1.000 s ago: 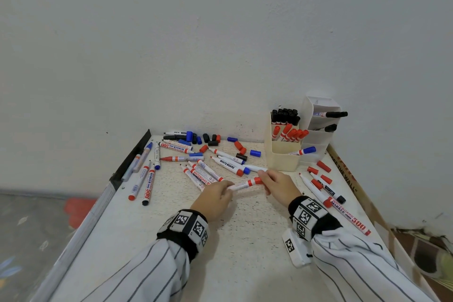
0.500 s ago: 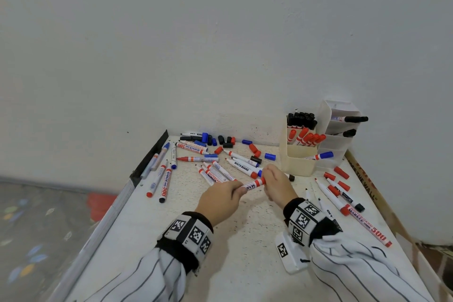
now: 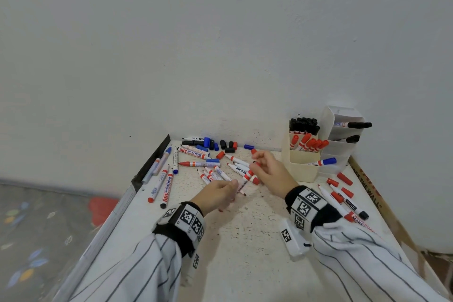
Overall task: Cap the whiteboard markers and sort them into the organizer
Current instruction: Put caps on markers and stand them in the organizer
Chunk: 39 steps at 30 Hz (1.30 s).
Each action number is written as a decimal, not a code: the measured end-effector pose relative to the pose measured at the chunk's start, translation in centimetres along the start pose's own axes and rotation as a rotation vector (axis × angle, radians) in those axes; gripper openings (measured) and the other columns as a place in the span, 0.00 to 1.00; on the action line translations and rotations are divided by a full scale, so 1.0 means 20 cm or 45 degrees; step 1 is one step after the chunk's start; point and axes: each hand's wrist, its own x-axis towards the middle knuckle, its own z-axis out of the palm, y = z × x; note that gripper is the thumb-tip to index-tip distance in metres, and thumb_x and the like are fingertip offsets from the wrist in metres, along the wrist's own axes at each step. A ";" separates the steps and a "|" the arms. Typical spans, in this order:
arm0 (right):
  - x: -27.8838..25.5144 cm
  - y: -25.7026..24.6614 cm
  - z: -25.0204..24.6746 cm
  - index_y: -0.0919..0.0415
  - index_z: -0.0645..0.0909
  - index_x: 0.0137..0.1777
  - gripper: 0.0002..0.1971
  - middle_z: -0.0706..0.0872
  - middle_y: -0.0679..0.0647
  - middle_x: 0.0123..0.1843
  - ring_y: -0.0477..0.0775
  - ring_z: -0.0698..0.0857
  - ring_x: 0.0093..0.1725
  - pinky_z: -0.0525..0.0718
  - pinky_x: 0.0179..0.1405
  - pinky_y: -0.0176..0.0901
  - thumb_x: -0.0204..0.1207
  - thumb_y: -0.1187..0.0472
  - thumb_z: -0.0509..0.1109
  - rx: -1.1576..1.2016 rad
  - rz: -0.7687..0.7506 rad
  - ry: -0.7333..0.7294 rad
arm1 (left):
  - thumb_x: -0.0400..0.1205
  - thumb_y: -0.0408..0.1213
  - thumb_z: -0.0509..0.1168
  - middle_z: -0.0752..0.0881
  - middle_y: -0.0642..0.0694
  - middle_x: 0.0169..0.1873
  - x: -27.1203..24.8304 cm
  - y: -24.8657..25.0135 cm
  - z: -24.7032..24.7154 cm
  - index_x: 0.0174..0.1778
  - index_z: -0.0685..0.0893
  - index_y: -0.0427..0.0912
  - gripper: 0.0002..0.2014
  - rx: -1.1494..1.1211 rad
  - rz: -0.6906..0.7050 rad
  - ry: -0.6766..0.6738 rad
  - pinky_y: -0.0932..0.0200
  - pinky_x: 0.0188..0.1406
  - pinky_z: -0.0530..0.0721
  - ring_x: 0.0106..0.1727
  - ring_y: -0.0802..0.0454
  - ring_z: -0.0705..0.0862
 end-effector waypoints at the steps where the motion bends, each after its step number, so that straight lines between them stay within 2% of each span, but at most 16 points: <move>1: 0.02 -0.01 -0.04 0.55 0.72 0.54 0.06 0.80 0.46 0.42 0.45 0.81 0.38 0.81 0.38 0.32 0.79 0.60 0.64 -0.058 0.000 0.047 | 0.87 0.49 0.49 0.80 0.50 0.58 0.03 -0.02 -0.01 0.61 0.82 0.44 0.20 0.067 -0.031 0.025 0.61 0.59 0.72 0.60 0.53 0.77; 3: 0.07 -0.03 -0.15 0.59 0.74 0.55 0.09 0.79 0.44 0.44 0.38 0.80 0.40 0.80 0.37 0.25 0.77 0.62 0.67 -0.142 -0.005 0.229 | 0.87 0.48 0.50 0.75 0.46 0.70 0.08 -0.07 -0.03 0.72 0.74 0.43 0.21 0.247 -0.129 0.070 0.52 0.72 0.68 0.70 0.49 0.73; 6: 0.17 -0.04 -0.34 0.61 0.75 0.57 0.09 0.81 0.48 0.46 0.37 0.80 0.39 0.77 0.36 0.23 0.78 0.64 0.66 -0.162 0.012 0.531 | 0.85 0.50 0.53 0.71 0.44 0.73 0.15 -0.15 -0.05 0.73 0.71 0.51 0.21 0.599 -0.330 0.114 0.39 0.74 0.65 0.73 0.45 0.70; 9: 0.25 -0.02 -0.50 0.64 0.75 0.57 0.08 0.81 0.52 0.49 0.47 0.80 0.44 0.72 0.36 0.23 0.80 0.66 0.63 -0.246 0.069 0.685 | 0.84 0.48 0.55 0.70 0.46 0.72 0.17 -0.19 -0.07 0.72 0.71 0.56 0.19 0.768 -0.386 0.186 0.38 0.73 0.63 0.73 0.45 0.69; 11: 0.28 -0.01 -0.58 0.63 0.74 0.57 0.07 0.80 0.54 0.49 0.49 0.78 0.43 0.70 0.35 0.29 0.81 0.65 0.61 -0.365 0.124 0.744 | 0.84 0.47 0.56 0.70 0.47 0.72 0.18 -0.20 -0.07 0.72 0.70 0.60 0.19 0.857 -0.356 0.190 0.39 0.72 0.63 0.72 0.45 0.69; 14: 0.31 0.01 -0.64 0.64 0.74 0.57 0.07 0.80 0.56 0.47 0.48 0.76 0.39 0.70 0.43 0.36 0.82 0.66 0.58 -0.436 0.158 0.811 | 0.84 0.48 0.55 0.69 0.47 0.72 0.18 -0.21 -0.08 0.71 0.70 0.60 0.18 0.964 -0.294 0.188 0.40 0.71 0.64 0.72 0.46 0.68; 19: 0.35 0.08 -0.63 0.65 0.75 0.57 0.08 0.80 0.59 0.50 0.53 0.77 0.46 0.72 0.46 0.40 0.81 0.64 0.61 -0.518 0.230 0.710 | 0.84 0.49 0.56 0.67 0.47 0.72 0.20 -0.22 -0.10 0.69 0.72 0.52 0.18 1.014 -0.207 0.180 0.45 0.70 0.71 0.72 0.46 0.69; 22: 0.37 0.16 -0.62 0.66 0.80 0.55 0.08 0.84 0.61 0.53 0.57 0.80 0.50 0.75 0.51 0.42 0.77 0.67 0.66 -0.583 0.211 0.595 | 0.84 0.49 0.56 0.74 0.45 0.63 0.21 -0.22 -0.11 0.64 0.76 0.49 0.15 0.918 -0.265 0.208 0.51 0.65 0.76 0.63 0.49 0.75; 26: 0.37 0.22 -0.58 0.55 0.82 0.59 0.11 0.85 0.58 0.57 0.57 0.82 0.52 0.81 0.57 0.52 0.78 0.60 0.67 -0.765 0.305 0.514 | 0.82 0.50 0.61 0.81 0.47 0.55 0.21 -0.23 -0.12 0.59 0.75 0.45 0.15 0.778 -0.399 0.171 0.59 0.58 0.79 0.51 0.53 0.79; 28: 0.37 0.23 -0.56 0.50 0.80 0.64 0.14 0.84 0.56 0.60 0.60 0.81 0.58 0.76 0.61 0.53 0.81 0.57 0.62 -0.943 0.360 0.490 | 0.81 0.47 0.63 0.81 0.46 0.54 0.20 -0.23 -0.13 0.62 0.72 0.45 0.16 0.680 -0.402 0.167 0.62 0.54 0.79 0.49 0.53 0.79; 30: 0.36 0.24 -0.55 0.45 0.73 0.71 0.18 0.79 0.56 0.67 0.62 0.75 0.64 0.72 0.65 0.53 0.83 0.56 0.56 -1.082 0.445 0.345 | 0.81 0.41 0.63 0.80 0.45 0.57 0.19 -0.23 -0.13 0.65 0.73 0.47 0.16 0.613 -0.379 0.163 0.63 0.53 0.78 0.49 0.53 0.79; 32: 0.35 0.24 -0.53 0.42 0.66 0.76 0.21 0.72 0.53 0.74 0.63 0.68 0.69 0.66 0.69 0.53 0.84 0.57 0.52 -1.166 0.505 0.187 | 0.82 0.41 0.62 0.80 0.45 0.61 0.18 -0.23 -0.13 0.65 0.75 0.47 0.15 0.603 -0.381 0.166 0.63 0.54 0.77 0.50 0.54 0.78; 34: 0.34 0.22 -0.52 0.43 0.63 0.77 0.22 0.67 0.47 0.78 0.61 0.63 0.72 0.61 0.71 0.54 0.84 0.59 0.50 -1.173 0.506 0.133 | 0.82 0.42 0.63 0.81 0.46 0.58 0.16 -0.23 -0.13 0.62 0.76 0.45 0.14 0.595 -0.395 0.196 0.63 0.53 0.77 0.50 0.55 0.78; 36: 0.32 0.21 -0.51 0.47 0.68 0.74 0.21 0.66 0.47 0.78 0.60 0.63 0.73 0.62 0.70 0.55 0.82 0.59 0.54 -1.111 0.460 0.209 | 0.81 0.41 0.63 0.80 0.47 0.52 0.16 -0.24 -0.13 0.61 0.75 0.44 0.13 0.571 -0.420 0.238 0.65 0.48 0.77 0.47 0.55 0.79; 37: 0.31 0.22 -0.51 0.49 0.73 0.70 0.18 0.69 0.50 0.75 0.60 0.66 0.71 0.65 0.68 0.55 0.81 0.60 0.56 -1.068 0.387 0.303 | 0.81 0.40 0.63 0.79 0.47 0.50 0.15 -0.24 -0.13 0.61 0.75 0.44 0.13 0.562 -0.435 0.265 0.66 0.44 0.77 0.45 0.56 0.79; 39: 0.29 0.22 -0.52 0.53 0.81 0.53 0.10 0.80 0.56 0.62 0.57 0.76 0.60 0.73 0.58 0.49 0.79 0.64 0.60 -0.876 0.200 0.479 | 0.82 0.39 0.62 0.79 0.47 0.50 0.15 -0.23 -0.13 0.64 0.72 0.43 0.15 0.529 -0.457 0.341 0.69 0.35 0.75 0.39 0.58 0.79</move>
